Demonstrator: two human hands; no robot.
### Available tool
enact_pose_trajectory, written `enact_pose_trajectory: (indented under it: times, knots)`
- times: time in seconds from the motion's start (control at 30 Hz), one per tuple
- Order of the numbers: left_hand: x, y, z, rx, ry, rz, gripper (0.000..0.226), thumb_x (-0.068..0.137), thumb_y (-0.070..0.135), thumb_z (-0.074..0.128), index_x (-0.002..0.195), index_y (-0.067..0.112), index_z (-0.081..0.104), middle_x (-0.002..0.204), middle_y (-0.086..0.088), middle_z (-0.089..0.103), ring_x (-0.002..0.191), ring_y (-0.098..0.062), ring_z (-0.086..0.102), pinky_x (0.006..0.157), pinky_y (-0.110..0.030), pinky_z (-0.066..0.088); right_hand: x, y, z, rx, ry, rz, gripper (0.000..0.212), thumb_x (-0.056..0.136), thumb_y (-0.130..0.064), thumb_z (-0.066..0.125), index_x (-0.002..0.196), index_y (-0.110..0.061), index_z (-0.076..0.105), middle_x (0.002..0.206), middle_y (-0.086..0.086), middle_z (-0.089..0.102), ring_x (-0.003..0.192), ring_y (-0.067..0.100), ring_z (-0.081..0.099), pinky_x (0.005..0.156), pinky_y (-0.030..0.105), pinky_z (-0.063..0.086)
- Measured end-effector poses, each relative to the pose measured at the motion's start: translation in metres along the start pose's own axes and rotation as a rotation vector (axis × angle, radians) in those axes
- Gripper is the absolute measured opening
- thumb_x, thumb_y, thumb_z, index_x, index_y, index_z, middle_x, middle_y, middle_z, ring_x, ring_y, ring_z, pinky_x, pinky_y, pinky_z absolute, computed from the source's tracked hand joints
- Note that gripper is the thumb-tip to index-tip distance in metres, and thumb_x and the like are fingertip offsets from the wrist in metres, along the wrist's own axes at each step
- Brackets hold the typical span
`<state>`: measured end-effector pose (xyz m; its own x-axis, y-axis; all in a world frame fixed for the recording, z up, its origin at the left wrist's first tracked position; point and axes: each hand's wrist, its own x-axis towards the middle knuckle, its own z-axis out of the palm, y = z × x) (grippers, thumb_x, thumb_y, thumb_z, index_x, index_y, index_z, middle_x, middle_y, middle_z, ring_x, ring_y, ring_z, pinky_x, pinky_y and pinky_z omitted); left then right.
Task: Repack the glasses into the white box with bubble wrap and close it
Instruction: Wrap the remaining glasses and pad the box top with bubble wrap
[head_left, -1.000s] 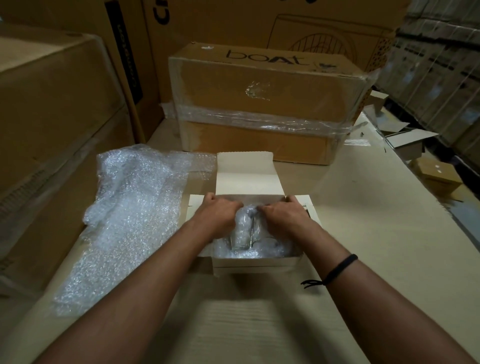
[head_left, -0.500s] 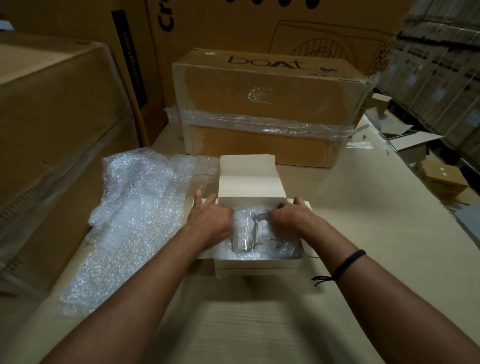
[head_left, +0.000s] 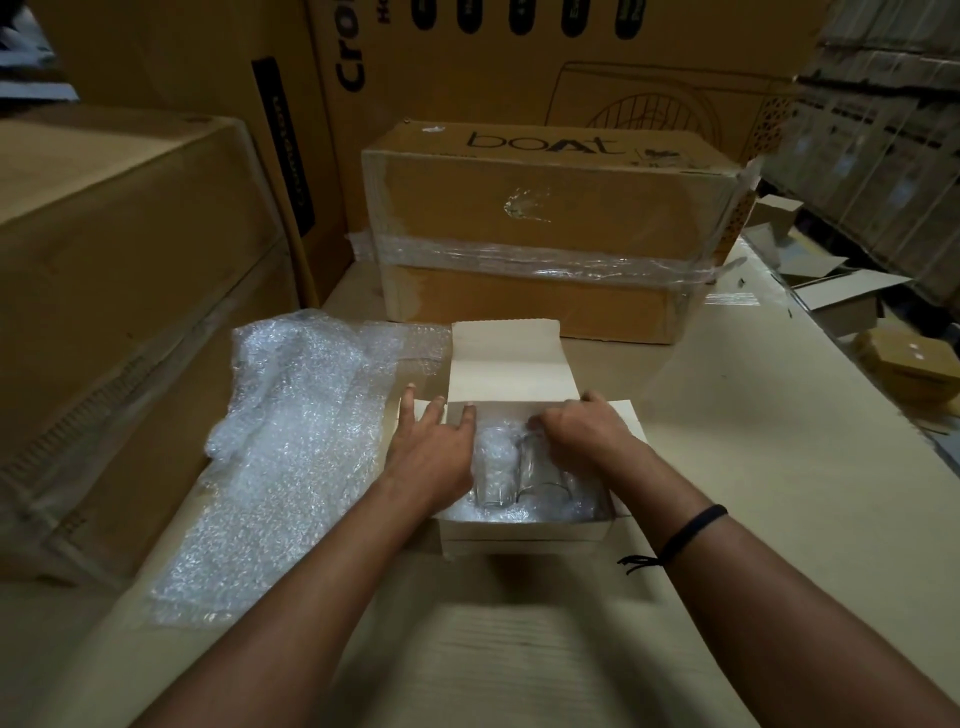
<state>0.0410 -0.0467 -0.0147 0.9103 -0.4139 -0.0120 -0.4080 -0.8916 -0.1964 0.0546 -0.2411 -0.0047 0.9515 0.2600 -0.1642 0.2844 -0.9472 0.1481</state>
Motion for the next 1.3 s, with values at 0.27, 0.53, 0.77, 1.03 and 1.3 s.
enact_pose_trajectory:
  times: [0.27, 0.53, 0.77, 1.03, 1.3]
  knots:
    - [-0.011, 0.005, 0.001, -0.053, 0.002, -0.019, 0.063, 0.096, 0.030, 0.039, 0.152, 0.013, 0.018, 0.144, -0.008, 0.048, 0.146, -0.025, 0.017, 0.111, -0.058, -0.012, -0.013, -0.005, 0.005, -0.091, -0.128, 0.053, 0.011, 0.088, -0.018, 0.059, 0.099, -0.016, 0.060, 0.101, 0.002, 0.068, 0.099, 0.021, 0.063, 0.107, 0.049, 0.024]
    - [-0.099, -0.054, 0.052, -0.567, 0.592, -0.233, 0.033, 0.088, 0.037, 0.046, 0.105, 0.024, 0.071, 0.114, 0.008, 0.068, 0.113, -0.014, 0.056, 0.095, -0.032, 0.020, -0.067, -0.031, 0.005, 0.370, 0.375, 0.146, 0.039, 0.092, -0.025, 0.054, 0.131, -0.022, 0.054, 0.132, 0.000, 0.060, 0.118, 0.022, 0.056, 0.099, 0.039, 0.039]
    - [-0.144, -0.100, 0.101, -0.368, 0.210, -0.412, 0.049, 0.083, 0.056, 0.049, 0.122, 0.031, 0.064, 0.141, 0.004, 0.051, 0.134, -0.016, 0.039, 0.106, -0.042, 0.020, -0.117, -0.160, 0.050, 0.545, 0.663, 0.089, 0.017, 0.076, -0.021, 0.059, 0.091, -0.017, 0.065, 0.090, 0.003, 0.065, 0.075, 0.028, 0.060, 0.062, 0.037, 0.049]
    - [-0.144, -0.114, 0.096, -0.529, 0.315, -0.405, 0.019, 0.093, 0.033, 0.056, 0.099, 0.029, 0.073, 0.110, 0.007, 0.068, 0.102, -0.024, 0.059, 0.083, -0.037, 0.037, -0.106, -0.225, 0.086, 0.427, 0.368, 0.224, 0.029, 0.092, -0.045, 0.040, 0.104, -0.023, 0.056, 0.102, 0.003, 0.059, 0.094, 0.027, 0.054, 0.085, 0.040, 0.042]
    - [-0.161, -0.126, 0.105, -0.566, 0.086, -0.111, 0.056, 0.070, 0.068, 0.066, 0.116, 0.036, 0.066, 0.137, 0.013, 0.052, 0.129, -0.015, 0.041, 0.102, -0.041, 0.028, -0.103, -0.227, 0.085, 0.407, 0.416, 0.275, 0.030, 0.087, -0.043, 0.049, 0.100, -0.019, 0.061, 0.100, 0.002, 0.061, 0.098, 0.026, 0.055, 0.083, 0.038, 0.044]
